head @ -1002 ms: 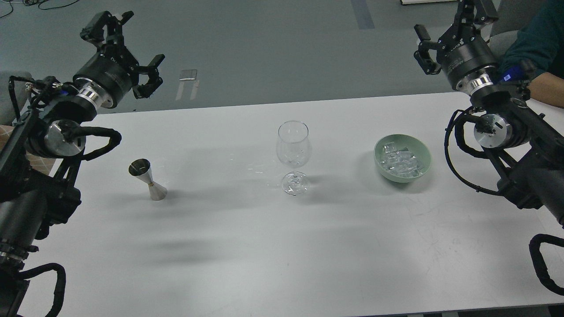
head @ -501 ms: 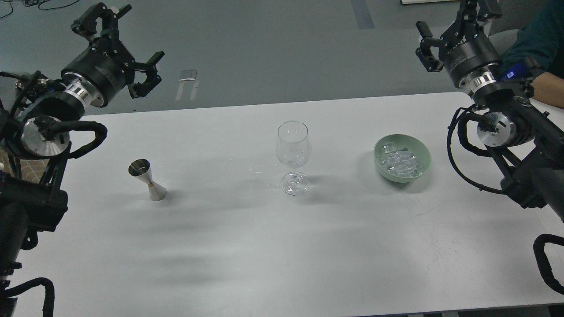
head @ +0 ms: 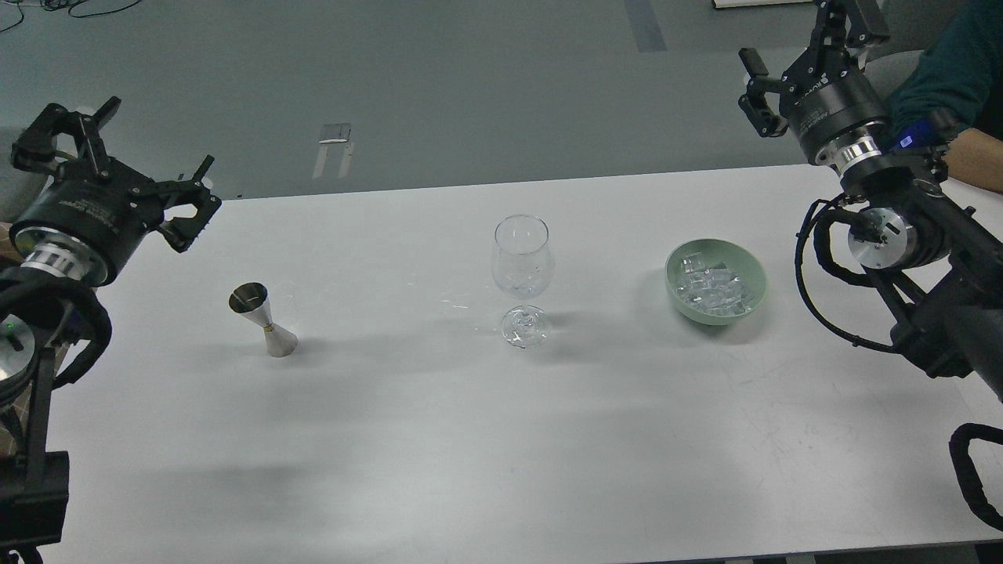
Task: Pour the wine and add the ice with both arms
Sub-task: 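Lower the left gripper toward the metal jigger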
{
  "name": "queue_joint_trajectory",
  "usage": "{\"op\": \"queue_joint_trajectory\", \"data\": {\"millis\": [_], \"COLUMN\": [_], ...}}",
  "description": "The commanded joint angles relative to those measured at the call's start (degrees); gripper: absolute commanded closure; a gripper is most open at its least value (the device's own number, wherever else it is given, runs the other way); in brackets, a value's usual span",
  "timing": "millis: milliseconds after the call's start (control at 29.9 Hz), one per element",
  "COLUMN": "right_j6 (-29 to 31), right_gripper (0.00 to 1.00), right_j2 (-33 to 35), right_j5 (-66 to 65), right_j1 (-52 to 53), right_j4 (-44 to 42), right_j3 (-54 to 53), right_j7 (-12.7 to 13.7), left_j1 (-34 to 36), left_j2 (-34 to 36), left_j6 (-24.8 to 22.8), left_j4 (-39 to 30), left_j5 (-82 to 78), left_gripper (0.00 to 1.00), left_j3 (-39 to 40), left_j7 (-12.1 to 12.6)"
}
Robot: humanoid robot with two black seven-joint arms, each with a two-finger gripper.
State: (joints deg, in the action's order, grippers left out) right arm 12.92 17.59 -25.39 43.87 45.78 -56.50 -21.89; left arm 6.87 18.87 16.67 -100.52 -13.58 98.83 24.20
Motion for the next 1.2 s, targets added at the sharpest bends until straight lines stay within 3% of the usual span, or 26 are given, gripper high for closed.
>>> {"op": "queue_joint_trajectory", "data": {"millis": [0,100,334,568,835,1169], "right_j6": [0.0,0.0,0.0,0.0,0.0,0.0], "right_gripper": [0.0,0.0,0.0,0.0,0.0,0.0], "right_j2": [-0.1,-0.1,-0.1,-0.28,-0.45,-0.36], "right_j5": [-0.01,-0.01,-0.1,-0.18,-0.45,-0.54], "right_j1": [-0.1,-0.1,-0.1,-0.18,-0.1,-0.71], "right_j4": [0.01,0.01,-0.08,-0.08,-0.08,-0.08], "right_j3": [0.07,0.07,0.07,0.16,0.25,0.25], "right_j7": [0.0,0.09,0.09,0.09,0.18,0.18], "left_j1": [-4.67,-8.45,-19.51,-29.54,-29.29,-21.73], "left_j2": [-3.66,-5.34,-12.01,-12.9,-13.78,-13.6], "left_j6": [0.12,-1.82,-14.45,-28.43,-30.12,-30.38], "left_j4": [-0.65,-0.65,-0.56,0.58,5.49,17.11], "left_j5": [0.05,0.05,0.22,0.93,0.58,-2.41], "left_gripper": [0.04,0.03,0.03,0.02,0.02,0.02], "left_j3": [3.9,6.11,10.85,10.16,7.87,4.79], "left_j7": [1.02,1.9,2.25,2.43,2.16,0.67]}}
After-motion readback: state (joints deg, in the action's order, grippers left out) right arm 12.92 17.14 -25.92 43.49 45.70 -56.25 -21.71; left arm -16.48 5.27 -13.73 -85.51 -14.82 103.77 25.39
